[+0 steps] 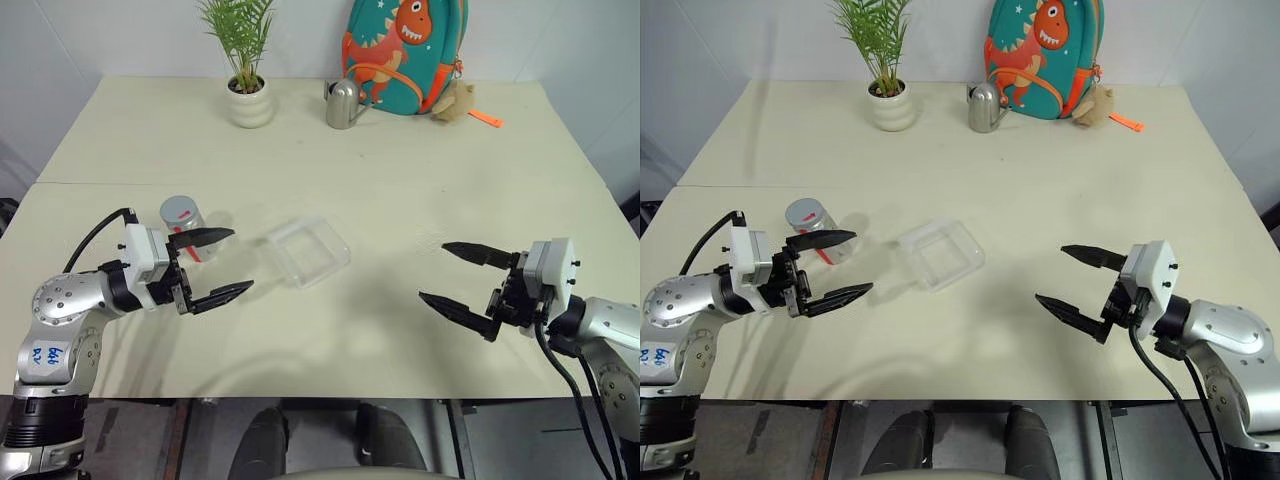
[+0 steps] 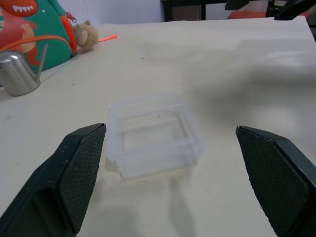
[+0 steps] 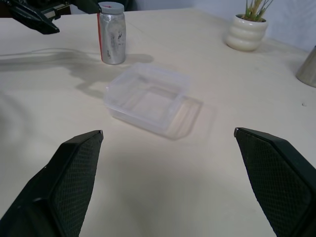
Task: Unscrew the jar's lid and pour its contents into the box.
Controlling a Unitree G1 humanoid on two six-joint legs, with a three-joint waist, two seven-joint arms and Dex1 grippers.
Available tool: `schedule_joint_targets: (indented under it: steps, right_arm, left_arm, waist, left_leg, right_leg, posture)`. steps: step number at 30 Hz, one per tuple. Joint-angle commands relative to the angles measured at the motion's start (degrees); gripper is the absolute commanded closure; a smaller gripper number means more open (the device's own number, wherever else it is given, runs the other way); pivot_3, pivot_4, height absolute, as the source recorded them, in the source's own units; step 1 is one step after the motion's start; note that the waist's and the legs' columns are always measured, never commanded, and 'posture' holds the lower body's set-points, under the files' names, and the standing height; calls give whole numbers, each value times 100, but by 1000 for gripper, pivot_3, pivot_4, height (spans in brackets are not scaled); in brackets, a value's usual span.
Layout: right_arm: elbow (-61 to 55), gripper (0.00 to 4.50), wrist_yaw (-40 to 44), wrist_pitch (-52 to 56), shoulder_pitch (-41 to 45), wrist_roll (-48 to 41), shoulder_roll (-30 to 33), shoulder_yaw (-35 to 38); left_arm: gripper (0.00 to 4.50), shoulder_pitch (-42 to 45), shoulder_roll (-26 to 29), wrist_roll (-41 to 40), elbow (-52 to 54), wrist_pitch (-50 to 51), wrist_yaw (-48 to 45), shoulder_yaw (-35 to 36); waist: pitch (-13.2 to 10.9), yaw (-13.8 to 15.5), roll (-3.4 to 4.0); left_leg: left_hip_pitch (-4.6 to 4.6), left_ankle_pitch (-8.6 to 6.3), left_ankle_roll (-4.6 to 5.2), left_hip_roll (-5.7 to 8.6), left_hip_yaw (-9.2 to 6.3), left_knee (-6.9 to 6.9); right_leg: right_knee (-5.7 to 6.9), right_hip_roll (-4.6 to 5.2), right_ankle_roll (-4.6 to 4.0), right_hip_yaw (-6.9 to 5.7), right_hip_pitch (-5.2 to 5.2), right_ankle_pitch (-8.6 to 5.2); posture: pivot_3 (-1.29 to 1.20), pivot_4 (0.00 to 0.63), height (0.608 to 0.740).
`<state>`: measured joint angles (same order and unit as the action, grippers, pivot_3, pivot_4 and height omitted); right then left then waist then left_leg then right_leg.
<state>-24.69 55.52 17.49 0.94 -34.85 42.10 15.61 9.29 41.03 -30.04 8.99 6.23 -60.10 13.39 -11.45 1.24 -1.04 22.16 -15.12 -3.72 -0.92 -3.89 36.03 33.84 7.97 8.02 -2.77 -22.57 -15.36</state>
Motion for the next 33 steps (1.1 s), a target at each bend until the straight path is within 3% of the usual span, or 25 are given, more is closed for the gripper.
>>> schedule_joint_targets:
  steps: [1, 8, 15, 19, 26, 33]
  right_arm:
    - [36, 0, 83, -143, 91, -23, -61, -85]
    - [381, 0, 235, -132, 750, 26, -182, -551]
    - [616, 0, 4, -110, 1725, 75, -648, -952]
    - [729, 0, -44, 25, 2053, 151, -845, -1204]
    - [684, 0, -212, 246, 2264, 77, -1018, -1251]
    - [441, 0, -251, 410, 2166, 30, -1085, -1356]
  left_arm:
    - [13, -157, 32, -1, 288, -88, 109, 207]
    - [13, -1190, -231, 6, 902, -111, 763, 753]
    - [13, -2560, -1480, 810, 1368, -709, 2415, 1469]
    - [13, -2415, -2221, 1076, 1565, -386, 3702, 1451]
    - [13, -1661, -2584, 1683, 1208, -202, 4565, 831]
    - [13, -1145, -2906, 2309, 550, -777, 5223, 510]
  waist:
    - [0, 4, 0]
    - [-2, -47, 4]
    - [-2, -100, 4]
    - [0, 9, 1]
    - [2, 24, -2]
    - [2, 14, -1]
  left_leg:
    - [0, 0, 0, 0, 0, 0]
    - [-2, -2, -2, -3, 6, 0]
    - [-2, -5, -3, -9, 7, 2]
    - [-2, -4, -5, -12, 5, 9]
    - [1, 2, -10, -12, 7, 18]
    - [1, 1, -10, -25, 8, 6]
  right_leg:
    - [0, -1, 0, 0, 0, 0]
    - [-2, -2, -2, 6, -1, 1]
    - [-4, -9, -4, 11, -3, 2]
    - [-4, -15, -9, 12, -1, 5]
    - [-12, -20, -30, 14, 1, 17]
    - [-5, -39, -14, 16, -12, 25]
  posture:
    - [0, 150, 740]
    - [0, 150, 740]
    - [0, 150, 740]
    - [0, 150, 740]
    - [0, 150, 740]
    - [0, 150, 740]
